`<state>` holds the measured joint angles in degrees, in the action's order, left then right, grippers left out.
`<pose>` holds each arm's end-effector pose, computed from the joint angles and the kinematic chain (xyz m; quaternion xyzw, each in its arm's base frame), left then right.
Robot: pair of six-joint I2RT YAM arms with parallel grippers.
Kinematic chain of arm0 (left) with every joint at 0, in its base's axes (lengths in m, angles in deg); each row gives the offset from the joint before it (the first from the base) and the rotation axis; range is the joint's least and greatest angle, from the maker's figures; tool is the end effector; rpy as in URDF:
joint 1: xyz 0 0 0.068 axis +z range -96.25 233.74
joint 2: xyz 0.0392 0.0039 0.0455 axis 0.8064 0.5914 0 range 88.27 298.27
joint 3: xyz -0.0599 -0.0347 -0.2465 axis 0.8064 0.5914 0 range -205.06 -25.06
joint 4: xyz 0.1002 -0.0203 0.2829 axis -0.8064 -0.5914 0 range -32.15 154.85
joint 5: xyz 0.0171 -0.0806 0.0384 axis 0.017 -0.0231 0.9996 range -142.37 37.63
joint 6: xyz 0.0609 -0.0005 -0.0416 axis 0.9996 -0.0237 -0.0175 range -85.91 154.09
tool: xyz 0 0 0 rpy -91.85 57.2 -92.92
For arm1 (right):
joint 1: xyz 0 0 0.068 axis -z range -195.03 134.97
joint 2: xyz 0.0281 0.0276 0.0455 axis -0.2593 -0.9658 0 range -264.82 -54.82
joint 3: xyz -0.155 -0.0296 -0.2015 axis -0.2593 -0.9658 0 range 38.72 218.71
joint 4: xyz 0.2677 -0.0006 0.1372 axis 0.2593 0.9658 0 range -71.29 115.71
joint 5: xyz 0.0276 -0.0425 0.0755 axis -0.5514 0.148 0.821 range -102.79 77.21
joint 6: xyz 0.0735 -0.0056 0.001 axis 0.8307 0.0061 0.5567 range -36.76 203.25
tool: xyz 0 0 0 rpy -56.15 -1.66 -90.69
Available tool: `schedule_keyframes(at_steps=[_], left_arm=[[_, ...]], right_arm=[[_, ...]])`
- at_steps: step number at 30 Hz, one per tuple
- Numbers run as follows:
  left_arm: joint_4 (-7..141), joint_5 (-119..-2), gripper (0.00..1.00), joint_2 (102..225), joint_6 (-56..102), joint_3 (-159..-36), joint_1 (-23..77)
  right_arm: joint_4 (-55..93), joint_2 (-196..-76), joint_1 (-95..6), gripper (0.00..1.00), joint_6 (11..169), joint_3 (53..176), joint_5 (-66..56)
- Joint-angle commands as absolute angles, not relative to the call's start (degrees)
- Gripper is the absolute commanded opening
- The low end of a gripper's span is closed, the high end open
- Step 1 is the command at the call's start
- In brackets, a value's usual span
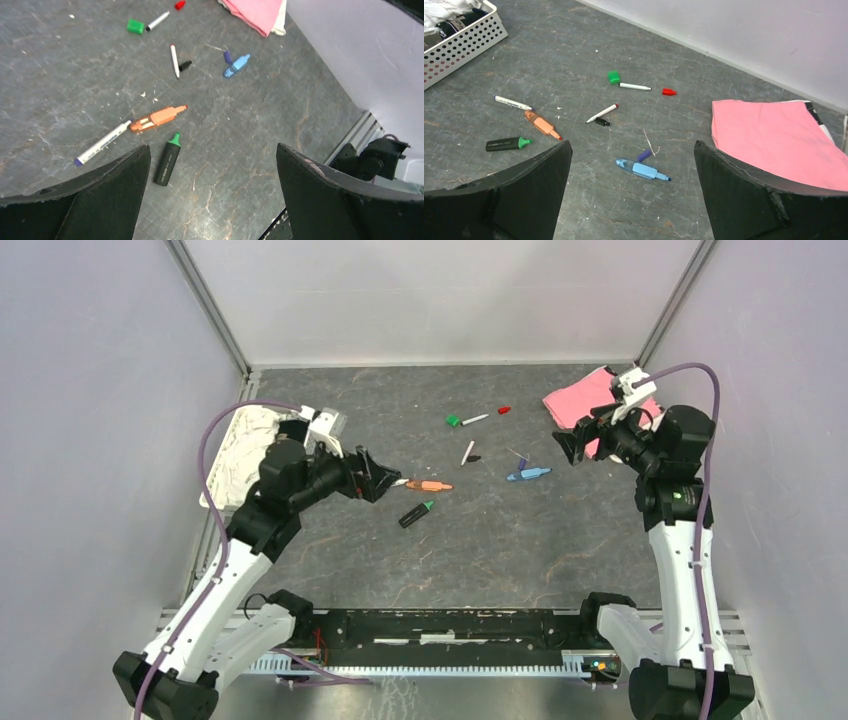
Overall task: Insert the pens into the pen caps
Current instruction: Pick up the pen cap from the center of the board.
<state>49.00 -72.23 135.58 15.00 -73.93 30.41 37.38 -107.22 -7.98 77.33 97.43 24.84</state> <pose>0.2356 -0.1244 0.3300 0.1346 0.7733 -0.3457 0.5142 0.2704 0.0046 0.3737 -0.1949 0.7395 0.1826 0.6180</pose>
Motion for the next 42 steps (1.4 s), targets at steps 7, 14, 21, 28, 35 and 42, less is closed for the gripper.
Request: schedule_keyframes(at_steps=[7,14,21,28,35,42], left_arm=[[57.6,-73.5,1.0,137.2,12.9,-68.5,27.4],[57.9,-73.4,0.98,142.3,12.0,-67.6,25.7],[48.6,-49.1,0.83,155.6,15.5,-74.0,10.7],[43.0,-42.0,0.54,168.8,17.9,-81.1,8.5],[37.8,-46.3,0.51,180.2,27.1,-86.2,8.3],[39.6,-43.8,0.59,184.1,30.6,-89.3,9.0]], right_arm=[[29.0,-110.6,-9.1,0.98,78.3,92.3,26.4],[29.3,-114.2,-11.2,0.98,68.3,89.2,37.1],[34.3,-115.9,-16.9,0.98,52.8,84.8,37.9],[27.0,-115.5,-17.1,0.98,53.7,75.5,34.9],[29.4,-117.1,-17.1,0.97,50.6,74.9,34.7],[32.2,-118.3,-17.2,0.96,48.7,76.4,34.4]])
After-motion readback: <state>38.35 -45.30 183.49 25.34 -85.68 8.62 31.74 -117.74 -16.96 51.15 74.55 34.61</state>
